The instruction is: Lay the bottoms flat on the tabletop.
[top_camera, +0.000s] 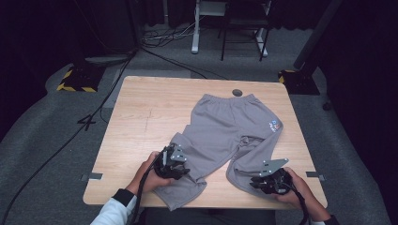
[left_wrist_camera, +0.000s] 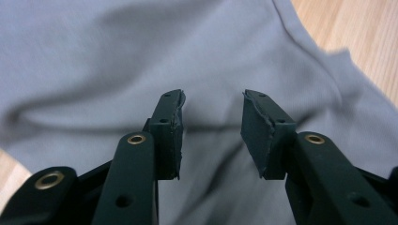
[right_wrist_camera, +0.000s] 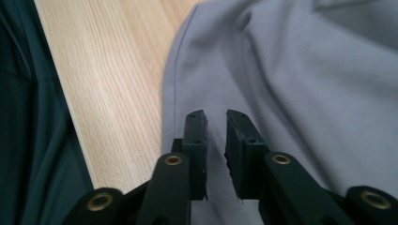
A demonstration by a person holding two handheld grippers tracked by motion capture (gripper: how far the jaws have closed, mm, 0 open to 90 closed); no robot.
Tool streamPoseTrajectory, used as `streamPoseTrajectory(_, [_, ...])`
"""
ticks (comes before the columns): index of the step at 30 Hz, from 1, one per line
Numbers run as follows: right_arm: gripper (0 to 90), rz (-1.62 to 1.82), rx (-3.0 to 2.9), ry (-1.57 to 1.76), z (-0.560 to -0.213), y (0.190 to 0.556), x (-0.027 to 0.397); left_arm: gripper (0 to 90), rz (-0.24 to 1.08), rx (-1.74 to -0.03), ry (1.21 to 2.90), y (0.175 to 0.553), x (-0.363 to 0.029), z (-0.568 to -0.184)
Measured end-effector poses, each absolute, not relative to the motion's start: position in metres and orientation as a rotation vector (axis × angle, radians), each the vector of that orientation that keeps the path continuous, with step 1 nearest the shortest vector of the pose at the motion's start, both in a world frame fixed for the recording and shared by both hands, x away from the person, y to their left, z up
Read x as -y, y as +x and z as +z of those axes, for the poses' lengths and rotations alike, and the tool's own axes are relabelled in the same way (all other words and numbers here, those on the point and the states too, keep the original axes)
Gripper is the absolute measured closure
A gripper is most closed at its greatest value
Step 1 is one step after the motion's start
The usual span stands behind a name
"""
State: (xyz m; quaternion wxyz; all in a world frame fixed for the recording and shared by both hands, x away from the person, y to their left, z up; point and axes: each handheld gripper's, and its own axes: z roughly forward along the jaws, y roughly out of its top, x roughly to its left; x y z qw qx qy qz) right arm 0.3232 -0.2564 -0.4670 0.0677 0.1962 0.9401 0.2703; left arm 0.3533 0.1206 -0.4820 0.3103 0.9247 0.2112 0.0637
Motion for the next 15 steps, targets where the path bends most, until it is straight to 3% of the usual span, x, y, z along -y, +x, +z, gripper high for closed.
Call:
streamPoseTrajectory(8, [89.0,0.819,-2.912,0.537,-0.474,0.319,0.235,61.3,0.094,-0.495,2.420,0.322,-0.113,-0.487])
streamPoseTrajectory(13, [87.3,0.873,-2.944,0.478,-0.477,0.310,0.207,57.4,0.061,-0.416,2.442,0.296,-0.080,-0.486])
streamPoseTrajectory(15, [80.6,0.902,-2.956,0.460,-0.477,0.305,0.197,54.7,0.025,-0.398,2.437,0.291,-0.070,-0.486])
